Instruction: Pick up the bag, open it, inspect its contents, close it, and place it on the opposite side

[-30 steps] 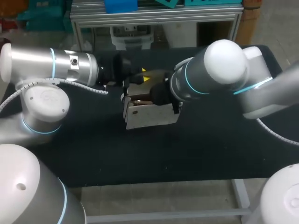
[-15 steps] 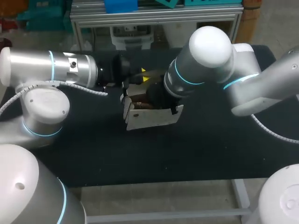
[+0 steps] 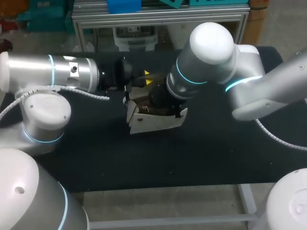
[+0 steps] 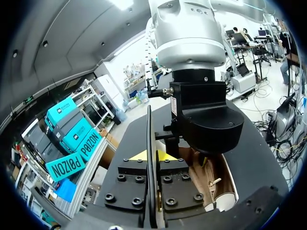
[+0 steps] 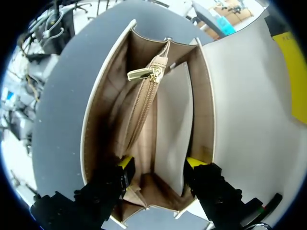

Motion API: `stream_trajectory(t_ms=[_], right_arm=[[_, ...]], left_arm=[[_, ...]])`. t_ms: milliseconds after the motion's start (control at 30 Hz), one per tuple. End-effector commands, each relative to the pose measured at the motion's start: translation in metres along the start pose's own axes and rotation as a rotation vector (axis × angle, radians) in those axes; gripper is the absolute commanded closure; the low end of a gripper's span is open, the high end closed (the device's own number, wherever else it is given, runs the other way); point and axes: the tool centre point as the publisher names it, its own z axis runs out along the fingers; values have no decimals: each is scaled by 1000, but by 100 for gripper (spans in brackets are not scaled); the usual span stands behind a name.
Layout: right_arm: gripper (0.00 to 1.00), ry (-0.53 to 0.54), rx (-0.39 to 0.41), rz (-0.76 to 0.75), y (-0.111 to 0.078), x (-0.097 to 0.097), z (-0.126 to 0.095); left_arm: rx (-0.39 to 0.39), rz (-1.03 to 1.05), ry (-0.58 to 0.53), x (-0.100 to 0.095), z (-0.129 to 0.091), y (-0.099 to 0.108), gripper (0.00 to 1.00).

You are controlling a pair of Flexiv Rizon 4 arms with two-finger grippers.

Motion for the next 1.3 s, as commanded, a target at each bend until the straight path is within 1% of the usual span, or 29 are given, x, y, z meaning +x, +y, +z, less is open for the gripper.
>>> stream_trajectory(t_ms=[33, 133, 400, 767, 800, 833, 867, 900, 1033, 1300], right_arm=[[34, 5, 0, 0, -1, 2, 6], [32, 6, -1, 1, -1, 2, 6], [31, 3, -1, 2, -1, 3, 5], [35, -4, 0, 1, -1, 2, 3], [43, -12, -1, 4, -1, 2, 2], [56, -23, -1, 8, -1, 1, 1], [76, -33, -4, 10, -2, 1, -1], [100, -46, -4, 13, -2, 0, -4], [100, -117, -15, 28, -5, -5, -20], [100, -280, -22, 43, -5, -15, -64]], left_arm=[[7, 4, -8, 2, -3, -2, 100], [5, 5, -9, 2, -3, -2, 100], [5, 4, -9, 3, -3, -2, 100], [3, 4, -6, 3, -3, -2, 100], [2, 3, -6, 3, -2, -2, 100], [2, 3, -5, 3, -2, -2, 100], [0, 2, -4, 3, -1, -1, 100], [0, 1, -3, 4, -1, -1, 100], [-2, -1, -1, 4, -1, -1, 100], [-4, -3, -1, 6, -2, -5, 100]])
